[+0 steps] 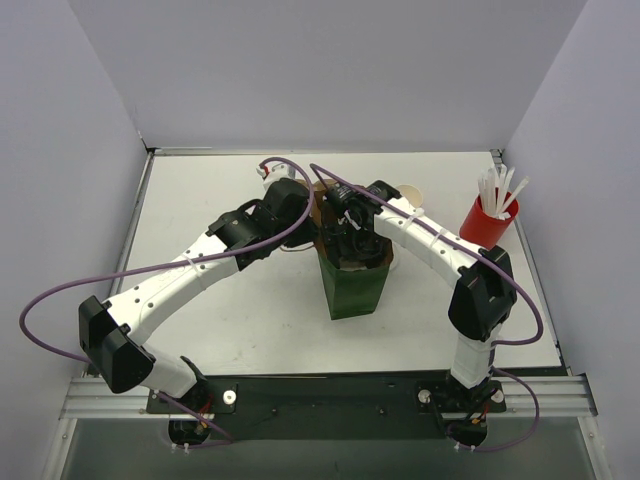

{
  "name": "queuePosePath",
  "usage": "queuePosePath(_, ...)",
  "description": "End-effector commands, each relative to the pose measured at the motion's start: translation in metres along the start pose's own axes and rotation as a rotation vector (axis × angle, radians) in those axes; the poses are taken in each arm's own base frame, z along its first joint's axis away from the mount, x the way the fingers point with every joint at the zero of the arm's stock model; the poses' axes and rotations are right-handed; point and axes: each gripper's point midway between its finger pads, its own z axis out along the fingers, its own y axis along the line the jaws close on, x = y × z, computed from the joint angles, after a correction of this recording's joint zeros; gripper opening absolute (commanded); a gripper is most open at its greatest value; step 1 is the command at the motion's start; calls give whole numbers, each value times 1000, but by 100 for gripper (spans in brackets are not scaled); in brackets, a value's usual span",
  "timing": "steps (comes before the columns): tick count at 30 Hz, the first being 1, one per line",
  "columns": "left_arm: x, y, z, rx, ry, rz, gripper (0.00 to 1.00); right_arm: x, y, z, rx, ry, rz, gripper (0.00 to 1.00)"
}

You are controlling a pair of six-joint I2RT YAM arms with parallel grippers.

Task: Pack the takeout coffee

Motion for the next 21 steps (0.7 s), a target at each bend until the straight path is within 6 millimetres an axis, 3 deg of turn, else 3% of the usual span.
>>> queuePosePath(1, 7, -16, -4, 51, 52, -3, 0, 12, -9, 30, 77, 65, -6, 51)
queuePosePath(21, 9, -12, 0, 31, 55, 1, 0, 26, -15, 45, 94, 95, 2, 51)
